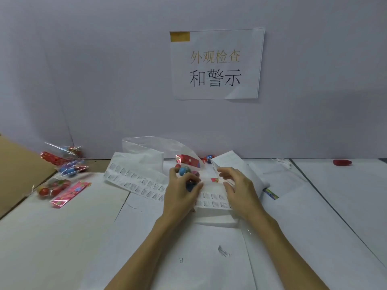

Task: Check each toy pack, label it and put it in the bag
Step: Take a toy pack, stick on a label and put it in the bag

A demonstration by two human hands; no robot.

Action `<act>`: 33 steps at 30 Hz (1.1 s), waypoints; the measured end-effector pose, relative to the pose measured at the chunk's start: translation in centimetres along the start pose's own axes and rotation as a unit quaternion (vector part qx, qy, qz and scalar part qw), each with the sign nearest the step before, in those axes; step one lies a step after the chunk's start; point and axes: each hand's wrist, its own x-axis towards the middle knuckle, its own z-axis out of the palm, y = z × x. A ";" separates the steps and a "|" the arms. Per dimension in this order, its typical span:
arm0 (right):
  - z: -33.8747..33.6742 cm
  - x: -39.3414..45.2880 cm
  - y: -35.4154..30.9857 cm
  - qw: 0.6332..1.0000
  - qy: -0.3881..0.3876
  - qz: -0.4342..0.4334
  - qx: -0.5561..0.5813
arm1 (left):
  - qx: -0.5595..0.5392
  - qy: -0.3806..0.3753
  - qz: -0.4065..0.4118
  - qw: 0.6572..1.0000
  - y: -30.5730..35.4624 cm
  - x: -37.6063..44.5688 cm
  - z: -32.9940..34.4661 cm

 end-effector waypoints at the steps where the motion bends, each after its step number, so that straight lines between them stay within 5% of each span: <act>1: -0.4 0.2 0.3 1.000 -0.001 0.009 -0.015 | -0.013 0.012 -0.002 1.000 -0.3 0.0 -0.1; 6: -1.2 0.6 1.6 0.998 -0.033 0.048 -0.038 | -0.019 0.052 0.030 0.998 -0.4 0.0 -0.9; 11: -0.4 0.2 0.7 0.996 -0.076 0.000 -0.035 | 0.015 0.074 0.105 0.992 -0.4 0.1 -1.0; 16: 0.3 -0.2 0.5 0.997 -0.052 0.008 -0.055 | 0.017 0.023 0.079 0.996 -0.7 0.1 -1.3; 23: 0.4 -0.1 0.8 0.997 -0.042 0.008 -0.058 | 0.167 -0.091 0.193 0.962 0.5 -0.5 -1.3; 33: 0.1 -0.1 0.8 0.996 -0.050 0.009 -0.076 | 0.162 -0.059 0.186 0.967 -0.2 -0.5 -0.9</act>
